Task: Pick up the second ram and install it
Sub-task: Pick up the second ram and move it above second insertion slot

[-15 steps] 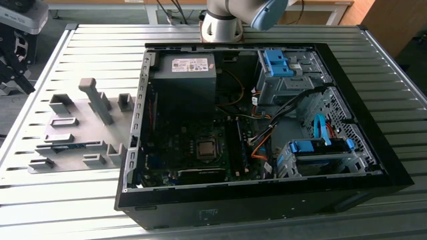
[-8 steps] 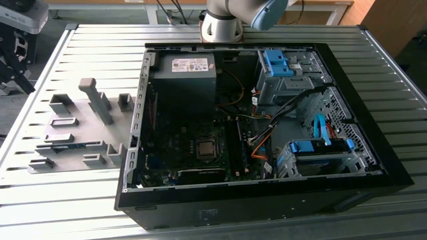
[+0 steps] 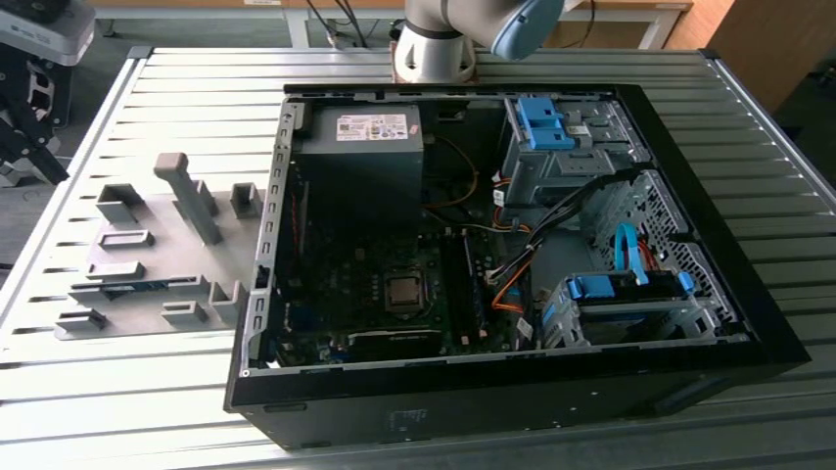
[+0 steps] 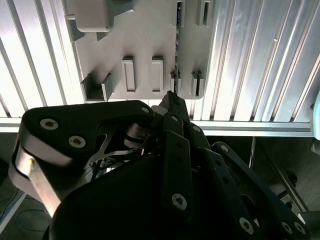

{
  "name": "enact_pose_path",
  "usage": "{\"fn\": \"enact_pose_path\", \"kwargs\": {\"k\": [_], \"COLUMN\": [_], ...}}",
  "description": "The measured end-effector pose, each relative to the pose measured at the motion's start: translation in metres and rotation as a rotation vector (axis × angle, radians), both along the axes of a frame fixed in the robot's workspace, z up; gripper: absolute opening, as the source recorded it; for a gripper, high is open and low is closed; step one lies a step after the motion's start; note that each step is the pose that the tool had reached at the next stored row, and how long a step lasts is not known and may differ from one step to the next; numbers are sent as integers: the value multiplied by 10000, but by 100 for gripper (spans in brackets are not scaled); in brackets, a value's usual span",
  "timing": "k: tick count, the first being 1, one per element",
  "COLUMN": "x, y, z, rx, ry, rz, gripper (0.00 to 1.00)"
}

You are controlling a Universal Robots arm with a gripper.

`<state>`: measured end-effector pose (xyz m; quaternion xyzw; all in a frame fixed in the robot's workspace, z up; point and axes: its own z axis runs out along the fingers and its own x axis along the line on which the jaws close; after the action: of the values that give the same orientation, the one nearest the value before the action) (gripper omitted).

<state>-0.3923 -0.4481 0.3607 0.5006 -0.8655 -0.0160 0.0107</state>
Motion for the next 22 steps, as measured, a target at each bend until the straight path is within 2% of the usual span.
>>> {"fn": "enact_pose_path", "kwargs": {"k": [22], "x": [0], "y": [0], "z": [0], "rx": [-1], "ry": [1], "rz": [313], "gripper": [11]}}
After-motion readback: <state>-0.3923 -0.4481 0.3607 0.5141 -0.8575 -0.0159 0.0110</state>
